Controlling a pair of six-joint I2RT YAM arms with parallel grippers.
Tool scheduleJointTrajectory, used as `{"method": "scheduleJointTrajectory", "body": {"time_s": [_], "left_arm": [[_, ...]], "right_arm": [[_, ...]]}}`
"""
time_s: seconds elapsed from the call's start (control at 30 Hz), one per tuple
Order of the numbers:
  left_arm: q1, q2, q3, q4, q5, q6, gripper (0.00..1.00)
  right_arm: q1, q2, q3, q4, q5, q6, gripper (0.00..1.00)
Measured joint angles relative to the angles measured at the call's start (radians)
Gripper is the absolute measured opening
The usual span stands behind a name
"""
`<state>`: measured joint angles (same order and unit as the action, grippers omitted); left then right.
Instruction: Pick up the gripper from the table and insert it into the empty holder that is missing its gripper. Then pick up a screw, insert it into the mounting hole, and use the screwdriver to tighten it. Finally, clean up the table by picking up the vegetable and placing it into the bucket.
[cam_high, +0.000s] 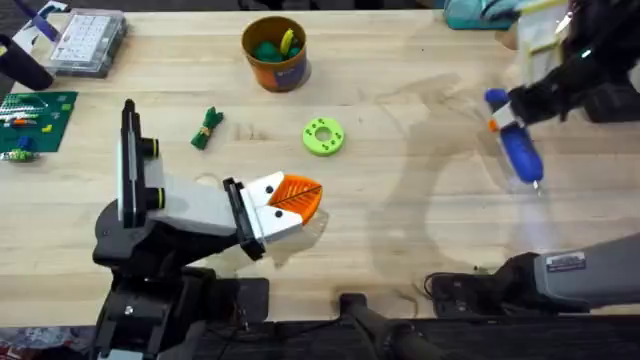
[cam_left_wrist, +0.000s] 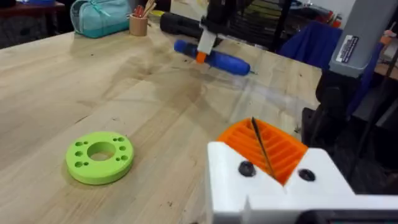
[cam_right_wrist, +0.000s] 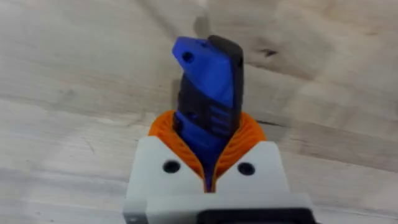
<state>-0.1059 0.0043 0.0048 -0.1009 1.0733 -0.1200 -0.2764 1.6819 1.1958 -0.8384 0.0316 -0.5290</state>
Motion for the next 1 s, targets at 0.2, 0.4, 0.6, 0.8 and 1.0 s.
{"method": "scheduleJointTrajectory", "body": {"time_s": [0.2,0.4,0.6,0.8,1.0], "left_arm": [[0.0,0.0,0.0,0.0,0.0,0.0,0.009],[0.0,0.0,0.0,0.0,0.0,0.0,0.009],[0.0,0.0,0.0,0.0,0.0,0.0,0.009],[0.0,0.0,0.0,0.0,0.0,0.0,0.009],[0.0,0.0,0.0,0.0,0.0,0.0,0.009]], "right_arm": [[0.0,-0.153,0.077,-0.001,-0.076,0.011,0.026],[0.0,-0.251,0.115,-0.007,-0.16,0.014,0.026],[0.0,-0.305,0.172,-0.011,-0.233,0.027,0.026],[0.0,-0.35,0.263,0.016,-0.348,0.087,0.026],[0.0,-0.388,0.298,0.117,-0.489,0.177,0.026]]}}
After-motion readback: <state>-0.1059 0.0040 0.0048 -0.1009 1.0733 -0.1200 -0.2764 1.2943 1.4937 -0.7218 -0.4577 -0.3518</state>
